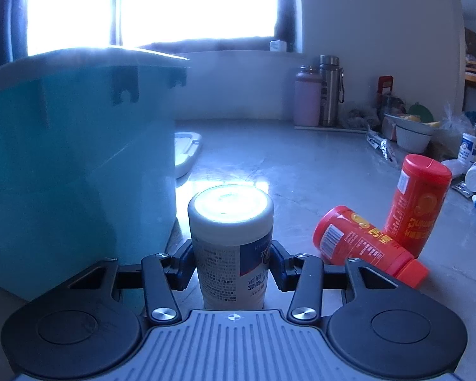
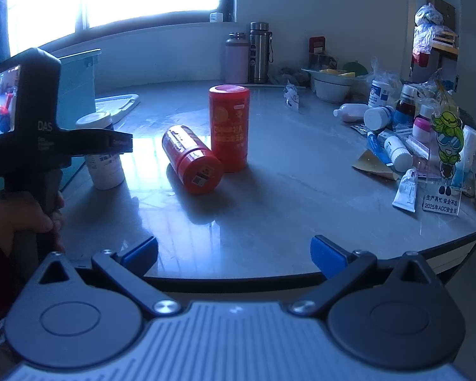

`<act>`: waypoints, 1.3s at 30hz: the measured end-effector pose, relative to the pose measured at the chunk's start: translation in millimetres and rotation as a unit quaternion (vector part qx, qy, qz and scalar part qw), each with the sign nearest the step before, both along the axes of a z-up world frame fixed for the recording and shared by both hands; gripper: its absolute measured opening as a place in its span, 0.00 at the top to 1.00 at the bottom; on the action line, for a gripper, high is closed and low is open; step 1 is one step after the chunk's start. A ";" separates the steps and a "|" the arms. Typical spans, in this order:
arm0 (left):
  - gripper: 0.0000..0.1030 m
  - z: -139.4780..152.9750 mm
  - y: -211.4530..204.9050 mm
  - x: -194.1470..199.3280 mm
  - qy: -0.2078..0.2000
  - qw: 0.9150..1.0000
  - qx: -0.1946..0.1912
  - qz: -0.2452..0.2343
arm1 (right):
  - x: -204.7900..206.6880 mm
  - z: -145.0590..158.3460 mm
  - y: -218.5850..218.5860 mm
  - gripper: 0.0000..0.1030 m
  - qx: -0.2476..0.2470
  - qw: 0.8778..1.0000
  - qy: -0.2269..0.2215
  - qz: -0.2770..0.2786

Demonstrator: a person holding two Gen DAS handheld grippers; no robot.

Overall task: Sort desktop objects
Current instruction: 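Close the left gripper around the white wipes canister and lift it, then grasp the lying red canister with the right gripper while the left holds the wipes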

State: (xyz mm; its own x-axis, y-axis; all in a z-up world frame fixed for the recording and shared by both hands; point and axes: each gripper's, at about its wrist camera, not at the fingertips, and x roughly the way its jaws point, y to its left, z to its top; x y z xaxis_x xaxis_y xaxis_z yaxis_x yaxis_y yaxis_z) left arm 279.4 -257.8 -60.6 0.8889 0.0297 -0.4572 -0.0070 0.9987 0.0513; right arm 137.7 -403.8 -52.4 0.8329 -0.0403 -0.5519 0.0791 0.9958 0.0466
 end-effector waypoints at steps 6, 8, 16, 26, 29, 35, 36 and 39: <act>0.53 12.6 9.7 -11.0 -0.010 1.000 -0.010 0.002 | -0.9 6.1 1.3 0.00 -0.004 1.000 -0.007 0.003; 0.53 18.1 13.2 -14.9 -0.009 1.000 -0.012 0.002 | -1.3 8.1 2.5 0.00 -0.001 1.000 -0.007 0.006; 0.53 27.2 30.1 -46.1 -0.005 1.000 -0.011 -0.011 | -2.5 15.2 14.7 0.00 0.000 1.000 -0.012 0.021; 0.53 33.1 50.6 -87.2 -0.003 1.000 -0.015 -0.023 | -4.5 16.7 25.0 0.00 0.023 0.999 -0.017 0.026; 0.53 36.0 55.5 -97.1 -0.002 1.000 -0.020 -0.022 | -3.8 18.4 25.3 0.00 0.028 0.999 -0.022 0.027; 0.53 35.2 63.8 -103.1 0.007 1.000 -0.025 -0.008 | 5.2 20.9 21.6 0.00 0.032 0.999 -0.032 0.029; 0.53 34.1 65.1 -102.6 0.010 1.000 -0.027 -0.004 | 7.9 20.7 20.5 0.00 0.033 0.999 -0.032 0.028; 0.53 33.2 69.1 -100.5 0.015 0.999 -0.036 0.008 | 16.3 19.9 17.0 0.00 0.034 0.998 -0.033 0.028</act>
State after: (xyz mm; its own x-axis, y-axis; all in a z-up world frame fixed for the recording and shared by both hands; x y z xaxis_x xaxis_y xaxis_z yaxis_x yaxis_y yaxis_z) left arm 178.9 -188.7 -27.4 0.8740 0.0106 -0.4858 -0.0232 0.9995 -0.0199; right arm 153.9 -386.8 -32.5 0.8675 0.0443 -0.4955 0.0168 0.9928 0.1182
